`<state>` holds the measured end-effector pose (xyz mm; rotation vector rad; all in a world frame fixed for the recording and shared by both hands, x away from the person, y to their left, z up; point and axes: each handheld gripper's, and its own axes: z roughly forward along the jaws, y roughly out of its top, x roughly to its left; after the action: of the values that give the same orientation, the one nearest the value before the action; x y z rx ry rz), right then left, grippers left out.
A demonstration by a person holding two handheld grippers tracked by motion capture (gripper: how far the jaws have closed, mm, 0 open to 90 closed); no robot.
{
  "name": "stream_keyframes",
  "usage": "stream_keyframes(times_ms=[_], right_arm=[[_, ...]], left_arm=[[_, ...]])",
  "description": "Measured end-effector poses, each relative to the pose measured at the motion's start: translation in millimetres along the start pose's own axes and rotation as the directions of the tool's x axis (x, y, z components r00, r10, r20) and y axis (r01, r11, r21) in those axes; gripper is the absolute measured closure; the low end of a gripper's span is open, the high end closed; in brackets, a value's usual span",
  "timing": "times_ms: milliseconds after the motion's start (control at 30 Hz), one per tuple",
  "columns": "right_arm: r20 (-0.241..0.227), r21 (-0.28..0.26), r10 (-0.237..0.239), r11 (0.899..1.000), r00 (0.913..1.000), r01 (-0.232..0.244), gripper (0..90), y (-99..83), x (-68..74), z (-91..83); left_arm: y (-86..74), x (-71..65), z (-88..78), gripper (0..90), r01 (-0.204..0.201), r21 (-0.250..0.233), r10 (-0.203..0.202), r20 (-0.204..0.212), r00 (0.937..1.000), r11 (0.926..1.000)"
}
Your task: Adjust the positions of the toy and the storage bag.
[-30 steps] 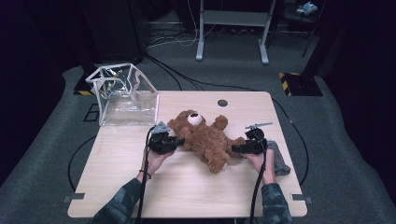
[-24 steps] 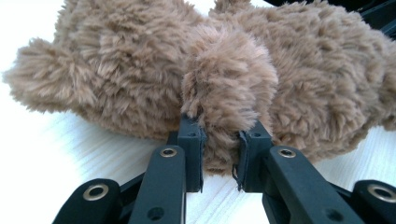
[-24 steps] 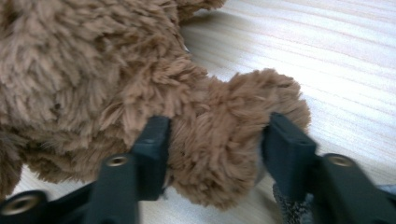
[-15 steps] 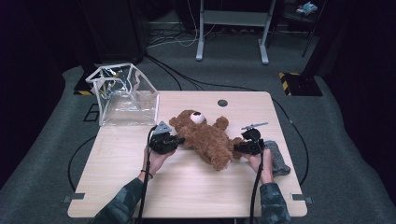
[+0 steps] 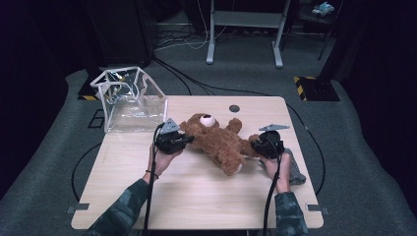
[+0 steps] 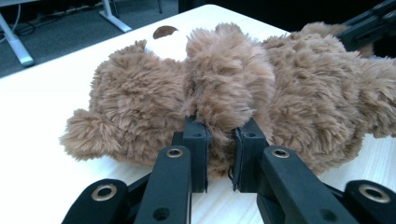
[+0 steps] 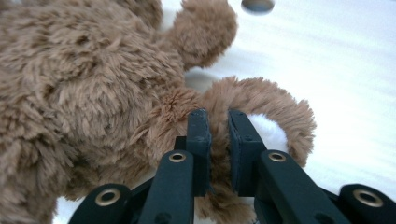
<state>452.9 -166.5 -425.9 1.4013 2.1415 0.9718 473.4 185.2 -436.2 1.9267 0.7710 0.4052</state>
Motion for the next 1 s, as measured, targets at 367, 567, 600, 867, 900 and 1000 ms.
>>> stream_keyframes(times_ms=[367, 567, 600, 867, 900, 1000], right_arm=[[0.074, -0.099, -0.076, 0.992, 0.9944, 0.083, 82.2, 19.6, 14.4, -34.7], [0.13, -0.121, -0.115, 0.984, 0.9849, 0.131, 82.4, 25.0, 23.0, -50.2], [0.134, -0.121, -0.113, 0.984, 0.9845, 0.129, 82.4, 25.3, 24.8, -52.3], [0.137, -0.103, -0.13, 0.984, 0.982, 0.145, 82.4, 17.3, 46.7, -55.9], [0.132, -0.086, -0.14, 0.985, 0.9814, 0.152, 82.4, 14.2, 51.4, -53.6], [0.106, -0.052, -0.153, 0.986, 0.9825, 0.159, 82.3, 2.7, 64.9, -44.5]], left_arm=[[23.1, 11.5, 1.1, 78.9, -0.024, -0.029, 0.025, 0.003, 0.9997, 0.9993], [38.5, 17.5, 8.2, 79.0, -0.05, -0.04, 0.05, 0.005, 0.9987, 0.998], [40.5, 19.3, 9.5, 79.0, -0.049, -0.04, 0.049, 0.014, 0.9987, 0.998], [36.2, 34.9, 27.9, 79.1, -0.033, 0.011, 0.032, 0.027, 0.9991, 0.9994], [32.4, 36.3, 30.2, 79.1, -0.023, 0.02, 0.023, 0.028, 0.9993, 0.9995], [22.8, 43.3, 34.8, 79.1, 0.009, 0.03, -0.01, 0.029, 0.9995, 0.9995]])
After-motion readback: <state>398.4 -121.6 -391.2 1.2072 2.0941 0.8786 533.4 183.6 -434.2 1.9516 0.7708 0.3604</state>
